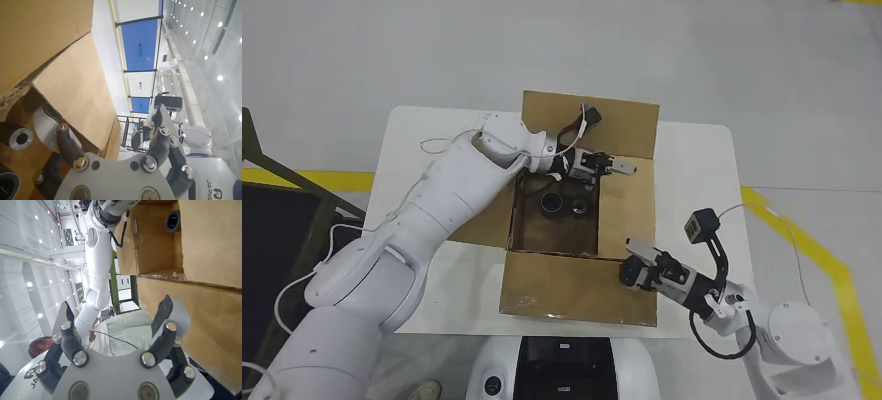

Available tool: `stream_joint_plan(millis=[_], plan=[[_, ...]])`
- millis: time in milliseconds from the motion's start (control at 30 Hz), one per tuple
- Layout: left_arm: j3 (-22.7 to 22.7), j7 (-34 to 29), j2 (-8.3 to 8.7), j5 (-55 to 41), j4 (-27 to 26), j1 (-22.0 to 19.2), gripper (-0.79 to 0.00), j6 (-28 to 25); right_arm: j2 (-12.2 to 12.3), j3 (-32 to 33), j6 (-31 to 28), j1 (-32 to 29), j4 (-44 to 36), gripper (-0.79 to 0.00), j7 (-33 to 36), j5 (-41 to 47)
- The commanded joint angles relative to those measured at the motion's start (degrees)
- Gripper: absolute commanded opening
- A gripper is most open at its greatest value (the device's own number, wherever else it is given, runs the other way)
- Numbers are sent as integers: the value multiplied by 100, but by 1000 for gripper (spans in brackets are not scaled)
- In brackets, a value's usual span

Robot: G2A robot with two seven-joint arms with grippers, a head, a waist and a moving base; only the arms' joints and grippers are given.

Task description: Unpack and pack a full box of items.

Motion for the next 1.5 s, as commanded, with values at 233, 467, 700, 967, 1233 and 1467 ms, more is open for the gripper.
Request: stream_joint_plan(millis=[233, 467, 700, 967, 1233, 1467], plan=[[-403, -503, -31, -733, 39, 21, 0, -332, 18, -382, 17, 104, 82, 0, -58, -50], [-548, -1046, -111, -1306, -69, 6, 0, -207, 26, -600, -10, 234, 278, 0, -195, -58], [-576, -1293, -214, -1440, -74, -100, 0, -205, -4, -431, -584, 266, 570, 0, -1015, 124], [-966, -1476, -155, -1502, 158, -189, 0, -321, 22, 110, -1013, -108, 298, 0, -1276, 390], [-1762, -1486, 177, -1246, 97, -9, 0, -310, 7, 327, -1640, -304, 244, 0, -1721, 370], [-2525, -1407, 554, -655, -515, 473, 0, -105, -14, 392, -2034, -327, 433, 0, -2223, 73]])
